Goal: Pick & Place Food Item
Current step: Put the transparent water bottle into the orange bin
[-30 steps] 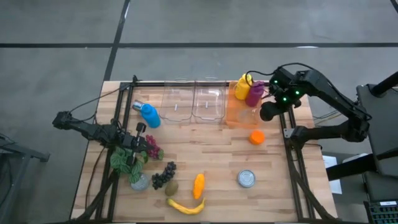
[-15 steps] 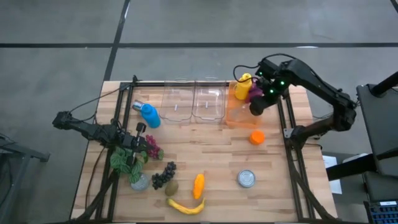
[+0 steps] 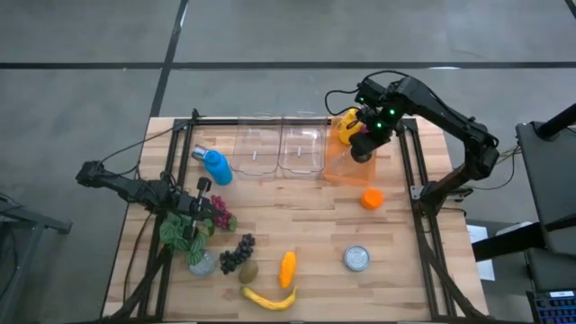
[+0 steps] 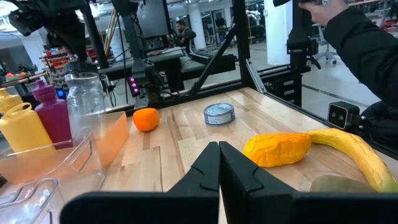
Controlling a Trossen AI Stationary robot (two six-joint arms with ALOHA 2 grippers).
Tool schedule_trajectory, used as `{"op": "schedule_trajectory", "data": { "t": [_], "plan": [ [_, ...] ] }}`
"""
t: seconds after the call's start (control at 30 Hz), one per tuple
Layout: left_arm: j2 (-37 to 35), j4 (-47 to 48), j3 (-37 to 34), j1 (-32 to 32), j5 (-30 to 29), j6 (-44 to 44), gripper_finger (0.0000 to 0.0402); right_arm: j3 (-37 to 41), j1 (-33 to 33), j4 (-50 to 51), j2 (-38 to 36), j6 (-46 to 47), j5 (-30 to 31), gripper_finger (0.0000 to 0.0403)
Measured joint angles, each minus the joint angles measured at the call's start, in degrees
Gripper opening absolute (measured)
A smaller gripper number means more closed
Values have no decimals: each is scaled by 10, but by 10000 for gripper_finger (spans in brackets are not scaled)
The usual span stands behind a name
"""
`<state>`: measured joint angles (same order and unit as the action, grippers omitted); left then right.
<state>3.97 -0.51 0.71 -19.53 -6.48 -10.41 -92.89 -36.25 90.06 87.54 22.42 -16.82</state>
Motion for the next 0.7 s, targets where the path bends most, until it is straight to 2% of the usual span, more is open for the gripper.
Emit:
{"op": "schedule_trajectory", "data": {
  "t": [0.33, 0.47, 0.7],
  "plan": [
    [0, 0, 0, 0, 0, 0, 1, -51, 0, 1, 50, -19, 0, 69],
    [0, 0, 0, 0, 0, 0, 1, -69, 0, -2, 67, -30, 0, 89],
    [0, 0, 0, 0, 0, 0, 1, -77, 0, -3, 84, -39, -6, 98]
  ]
}}
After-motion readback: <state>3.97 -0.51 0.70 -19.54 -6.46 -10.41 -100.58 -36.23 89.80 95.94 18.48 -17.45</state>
